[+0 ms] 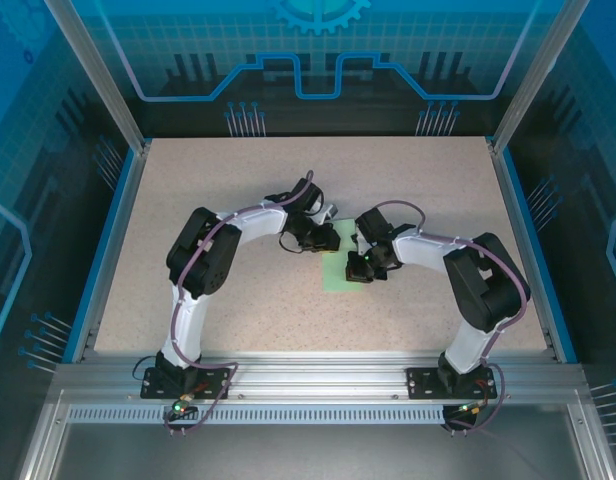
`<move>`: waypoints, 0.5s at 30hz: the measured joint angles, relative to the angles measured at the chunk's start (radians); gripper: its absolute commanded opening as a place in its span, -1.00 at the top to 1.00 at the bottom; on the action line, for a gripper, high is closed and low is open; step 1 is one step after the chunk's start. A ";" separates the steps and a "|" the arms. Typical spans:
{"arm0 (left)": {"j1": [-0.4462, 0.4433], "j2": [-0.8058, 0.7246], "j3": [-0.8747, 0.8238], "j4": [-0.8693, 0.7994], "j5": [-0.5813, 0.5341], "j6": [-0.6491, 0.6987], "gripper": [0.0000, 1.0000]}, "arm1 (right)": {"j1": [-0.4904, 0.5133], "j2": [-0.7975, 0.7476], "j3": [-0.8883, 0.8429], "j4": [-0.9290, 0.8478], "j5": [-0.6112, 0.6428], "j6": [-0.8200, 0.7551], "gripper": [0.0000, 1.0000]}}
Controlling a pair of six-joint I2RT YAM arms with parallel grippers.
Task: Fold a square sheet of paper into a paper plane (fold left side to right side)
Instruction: First fold the square sheet of paper in half at the center of the table.
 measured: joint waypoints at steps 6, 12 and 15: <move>0.000 0.035 0.000 0.021 -0.003 0.003 0.64 | 0.000 0.002 0.003 -0.005 0.003 -0.001 0.93; 0.003 0.037 -0.022 0.076 0.002 0.003 0.64 | 0.000 0.004 0.006 -0.009 0.003 -0.008 0.93; 0.008 0.027 -0.051 0.118 0.006 0.002 0.64 | 0.000 0.004 0.006 -0.009 0.004 -0.011 0.93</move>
